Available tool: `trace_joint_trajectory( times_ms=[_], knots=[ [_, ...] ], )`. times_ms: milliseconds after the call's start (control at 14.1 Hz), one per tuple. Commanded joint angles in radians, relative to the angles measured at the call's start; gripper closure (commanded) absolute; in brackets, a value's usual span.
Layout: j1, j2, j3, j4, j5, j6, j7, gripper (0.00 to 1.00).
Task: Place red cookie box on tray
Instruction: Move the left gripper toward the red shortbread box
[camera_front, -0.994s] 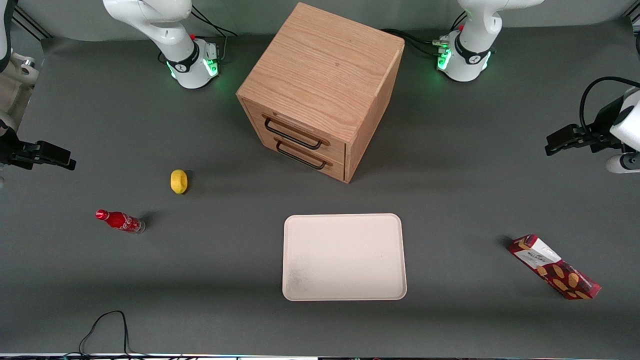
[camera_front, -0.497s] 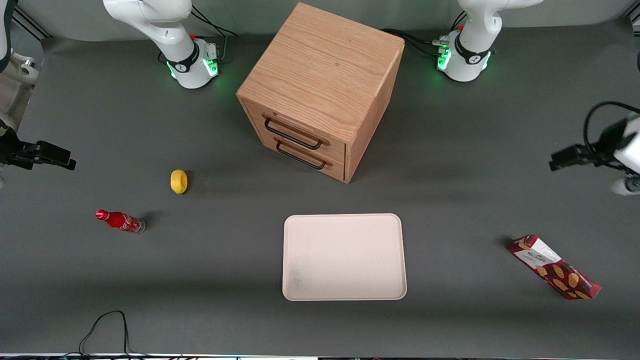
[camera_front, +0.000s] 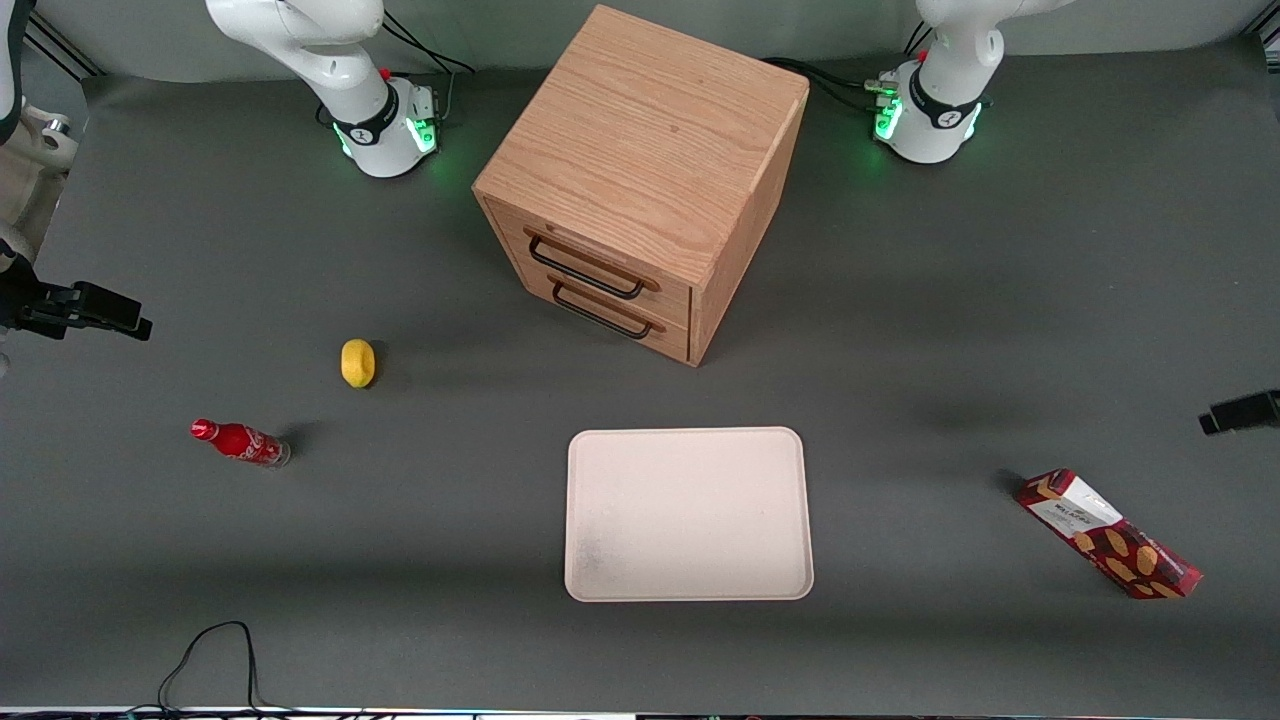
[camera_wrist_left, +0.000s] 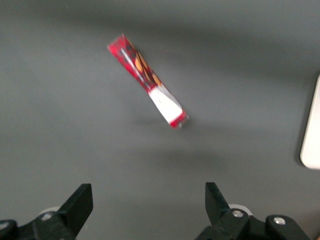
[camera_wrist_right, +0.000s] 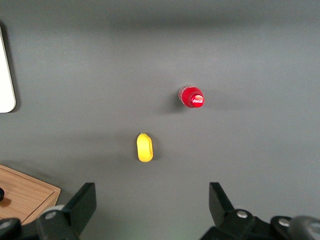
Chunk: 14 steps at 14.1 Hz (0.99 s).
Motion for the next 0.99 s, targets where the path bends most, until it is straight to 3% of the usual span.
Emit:
trace_joint_trajectory(
  times_ms=[0, 284, 710, 923],
  knots=[
    [-0.004, 0.144, -0.005, 0.206, 0.04, -0.022, 0.027, 0.0],
    [-0.004, 0.194, -0.005, 0.248, 0.042, 0.01, 0.007, 0.0],
    [-0.004, 0.218, -0.008, 0.22, 0.027, 0.067, -0.612, 0.0],
    [-0.004, 0.243, -0.009, 0.193, 0.027, 0.127, -0.754, 0.0]
  ],
)
